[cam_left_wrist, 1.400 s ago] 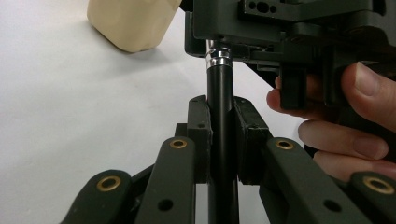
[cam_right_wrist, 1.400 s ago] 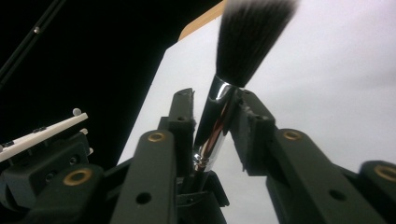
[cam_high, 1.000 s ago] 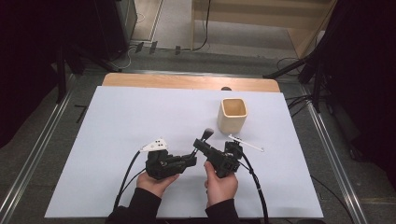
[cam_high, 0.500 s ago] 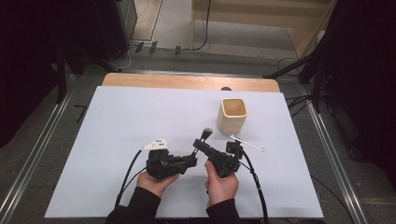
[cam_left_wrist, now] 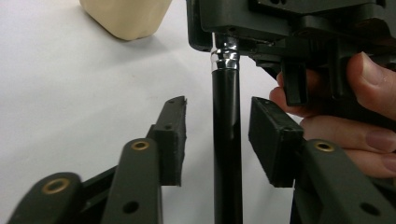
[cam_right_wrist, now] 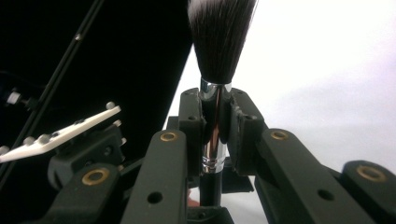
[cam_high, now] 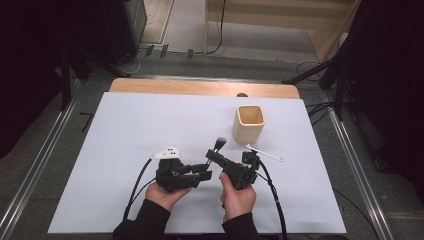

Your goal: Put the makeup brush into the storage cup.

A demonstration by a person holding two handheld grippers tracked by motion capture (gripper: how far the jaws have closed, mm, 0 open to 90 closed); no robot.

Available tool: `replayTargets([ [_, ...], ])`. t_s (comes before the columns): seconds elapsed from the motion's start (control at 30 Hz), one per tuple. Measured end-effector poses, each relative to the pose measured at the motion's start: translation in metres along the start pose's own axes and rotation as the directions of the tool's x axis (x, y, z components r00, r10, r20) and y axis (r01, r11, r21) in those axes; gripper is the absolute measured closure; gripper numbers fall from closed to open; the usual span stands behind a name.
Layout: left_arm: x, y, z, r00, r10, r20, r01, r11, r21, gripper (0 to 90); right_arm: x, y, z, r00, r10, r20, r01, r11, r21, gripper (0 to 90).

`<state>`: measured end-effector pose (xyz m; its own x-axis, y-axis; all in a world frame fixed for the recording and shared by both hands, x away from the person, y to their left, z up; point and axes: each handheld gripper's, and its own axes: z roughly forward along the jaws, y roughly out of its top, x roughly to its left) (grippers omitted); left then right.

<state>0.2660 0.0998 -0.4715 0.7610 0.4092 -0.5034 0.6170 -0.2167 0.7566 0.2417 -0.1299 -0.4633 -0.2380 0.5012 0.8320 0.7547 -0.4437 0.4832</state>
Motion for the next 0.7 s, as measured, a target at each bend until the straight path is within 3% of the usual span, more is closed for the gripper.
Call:
replayTargets([
  [0.03,0.001,0.000,0.000,0.9999,-0.003,0.012,0.002,1.0000,0.010,52.8,0.000,0.001,0.000,0.9997,-0.023,0.007,0.023,1.000,0.006,78.7],
  [0.3,0.009,0.003,-0.004,0.9993,-0.018,0.033,0.016,0.9991,0.040,43.2,-0.004,0.008,-0.004,0.9995,-0.031,0.009,0.031,0.999,0.011,78.7],
  [0.43,0.013,0.004,-0.005,0.9971,-0.033,0.068,0.029,0.9976,0.063,38.8,-0.004,0.008,-0.002,0.9986,-0.053,0.005,0.053,0.998,0.033,78.7],
  [0.57,0.013,0.005,-0.006,0.9967,-0.024,0.077,0.018,0.9963,0.084,36.3,-0.005,0.009,-0.002,0.9983,-0.058,0.004,0.058,0.997,0.046,78.7],
  [0.7,0.013,0.008,-0.008,0.9975,-0.009,0.070,0.002,0.9946,0.104,35.1,-0.005,0.010,0.000,0.9948,-0.101,0.010,0.100,0.992,0.077,78.6],
])
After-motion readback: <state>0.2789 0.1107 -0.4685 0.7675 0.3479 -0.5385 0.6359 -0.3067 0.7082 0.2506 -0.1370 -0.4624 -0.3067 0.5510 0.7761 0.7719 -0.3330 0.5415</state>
